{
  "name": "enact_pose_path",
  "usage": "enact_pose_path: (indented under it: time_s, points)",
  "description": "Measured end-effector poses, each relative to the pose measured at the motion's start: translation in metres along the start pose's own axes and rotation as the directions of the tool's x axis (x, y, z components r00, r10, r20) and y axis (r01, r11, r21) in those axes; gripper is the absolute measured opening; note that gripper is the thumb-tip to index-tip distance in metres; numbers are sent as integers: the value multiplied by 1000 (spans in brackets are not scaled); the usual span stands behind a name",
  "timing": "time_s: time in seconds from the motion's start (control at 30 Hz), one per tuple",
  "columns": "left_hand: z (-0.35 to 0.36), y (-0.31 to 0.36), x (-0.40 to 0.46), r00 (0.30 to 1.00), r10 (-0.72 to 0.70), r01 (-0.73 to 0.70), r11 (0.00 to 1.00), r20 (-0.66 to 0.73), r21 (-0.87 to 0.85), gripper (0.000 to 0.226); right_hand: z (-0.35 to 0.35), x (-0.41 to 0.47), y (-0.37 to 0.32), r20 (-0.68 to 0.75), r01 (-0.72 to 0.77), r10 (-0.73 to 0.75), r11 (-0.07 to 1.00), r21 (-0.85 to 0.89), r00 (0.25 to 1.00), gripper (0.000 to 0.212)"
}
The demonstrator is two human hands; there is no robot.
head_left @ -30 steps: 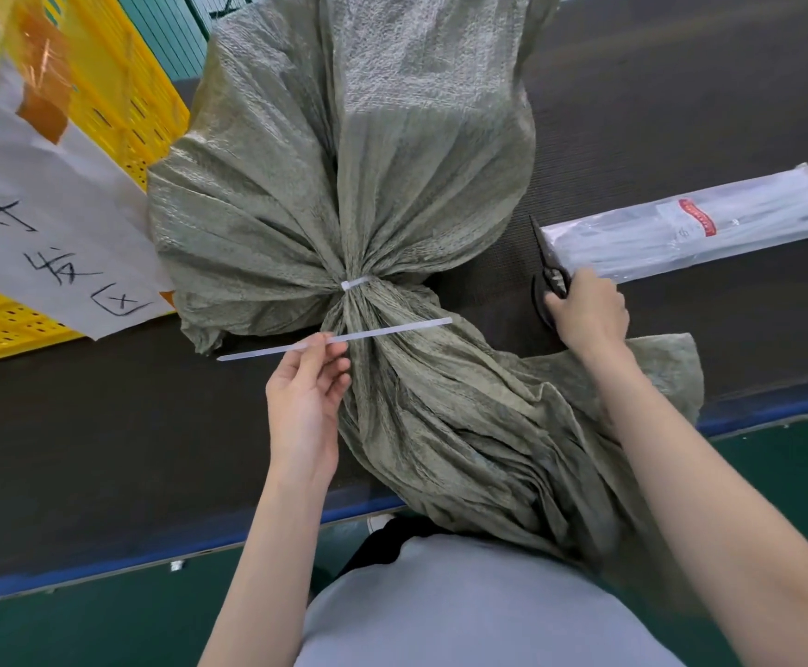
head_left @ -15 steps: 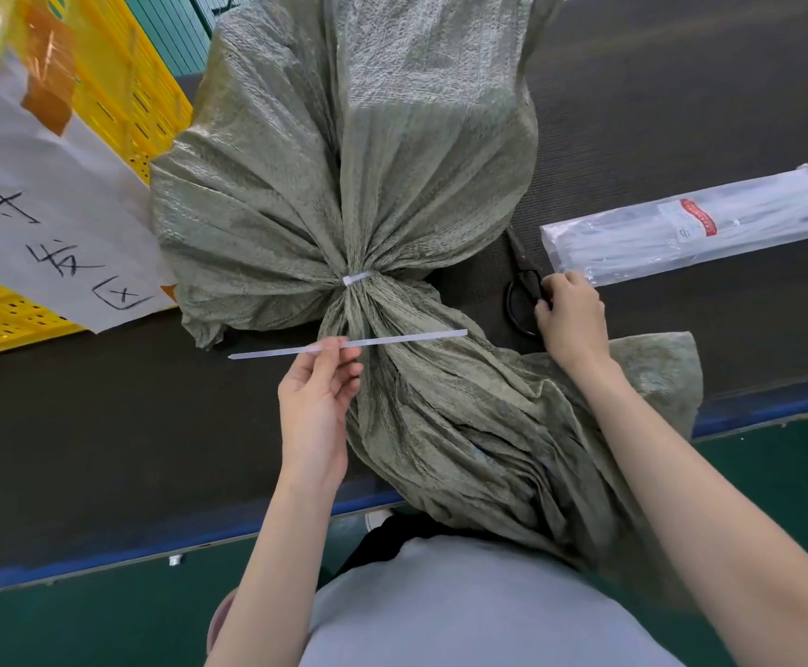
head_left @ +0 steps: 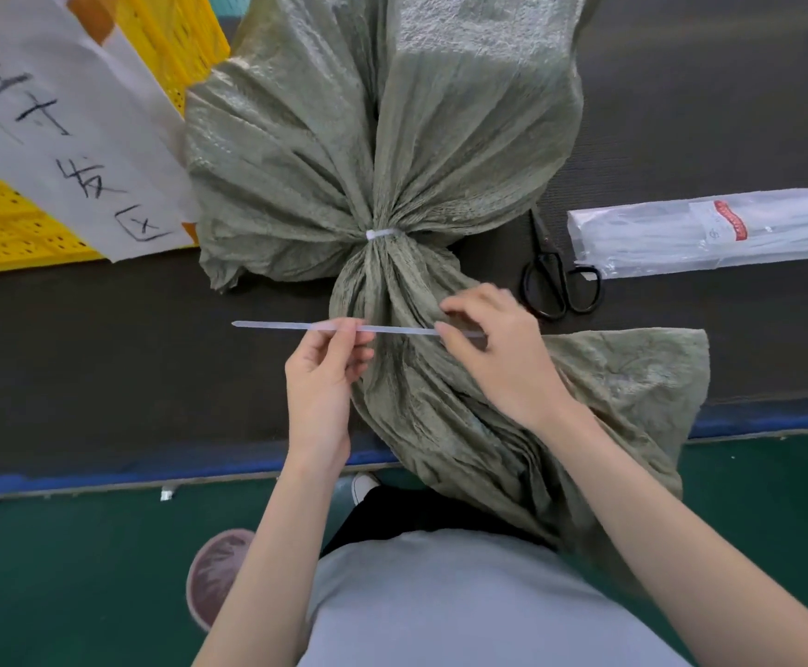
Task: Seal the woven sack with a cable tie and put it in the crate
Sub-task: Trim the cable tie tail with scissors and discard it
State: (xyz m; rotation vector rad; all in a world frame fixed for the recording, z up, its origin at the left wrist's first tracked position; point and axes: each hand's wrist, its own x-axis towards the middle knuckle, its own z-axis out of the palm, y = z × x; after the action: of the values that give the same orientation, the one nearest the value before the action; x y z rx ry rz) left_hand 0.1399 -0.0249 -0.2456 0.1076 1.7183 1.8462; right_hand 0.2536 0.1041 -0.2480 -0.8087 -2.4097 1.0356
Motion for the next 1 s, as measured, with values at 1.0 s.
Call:
enact_pose_path:
  time_s: [1.0]
  points:
    - [-386,-108,-160,716,-350,161,925,-604,-344,15,290,-139,-164,838,99,-13,994,-49,545,18]
